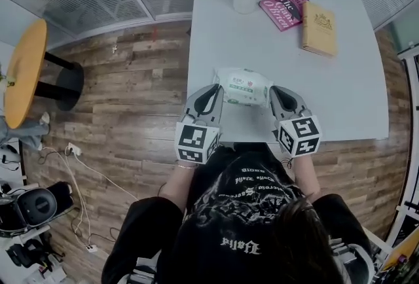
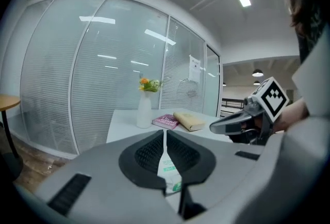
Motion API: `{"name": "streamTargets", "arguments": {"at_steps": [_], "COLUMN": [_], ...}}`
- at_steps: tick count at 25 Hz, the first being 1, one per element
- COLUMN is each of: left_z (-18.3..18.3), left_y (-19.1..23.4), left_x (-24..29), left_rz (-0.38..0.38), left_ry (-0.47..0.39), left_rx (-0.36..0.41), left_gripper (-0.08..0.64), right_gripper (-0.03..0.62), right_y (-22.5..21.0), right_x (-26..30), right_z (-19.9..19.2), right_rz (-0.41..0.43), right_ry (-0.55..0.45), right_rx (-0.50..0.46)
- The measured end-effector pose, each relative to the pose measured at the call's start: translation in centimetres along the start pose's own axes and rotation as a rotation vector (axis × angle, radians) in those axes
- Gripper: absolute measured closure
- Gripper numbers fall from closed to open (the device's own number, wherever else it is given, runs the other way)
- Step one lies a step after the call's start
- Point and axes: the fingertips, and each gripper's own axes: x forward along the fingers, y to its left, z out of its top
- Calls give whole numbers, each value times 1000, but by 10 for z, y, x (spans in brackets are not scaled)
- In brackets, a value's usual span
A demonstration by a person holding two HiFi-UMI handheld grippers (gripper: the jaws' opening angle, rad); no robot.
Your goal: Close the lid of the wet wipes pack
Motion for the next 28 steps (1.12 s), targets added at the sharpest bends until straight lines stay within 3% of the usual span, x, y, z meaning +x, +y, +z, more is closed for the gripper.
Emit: {"name": "streamTargets", "arguments": {"at_steps": [4, 10, 19, 28], "left_z": [6, -2, 4, 0], "left_y": [-6, -19, -22, -30], "left_x": [-26, -59, -79, -80], "left_rz": [9, -2, -3, -41], "left_ry": [-14, -51, -100, -84], "left_rx": [88, 76, 49, 64], "left_gripper": [540, 540, 540, 540], "right_gripper": [594, 594, 594, 594], "right_y": [-11, 1, 30, 43], "right_x": [-46, -85, -91, -86], "right_z": [0, -6, 1, 5], "right_rz": [-168, -289, -304, -292], "right_ry": [-69, -176, -206, -198], "right_rx": [-24, -9, -82, -131]}}
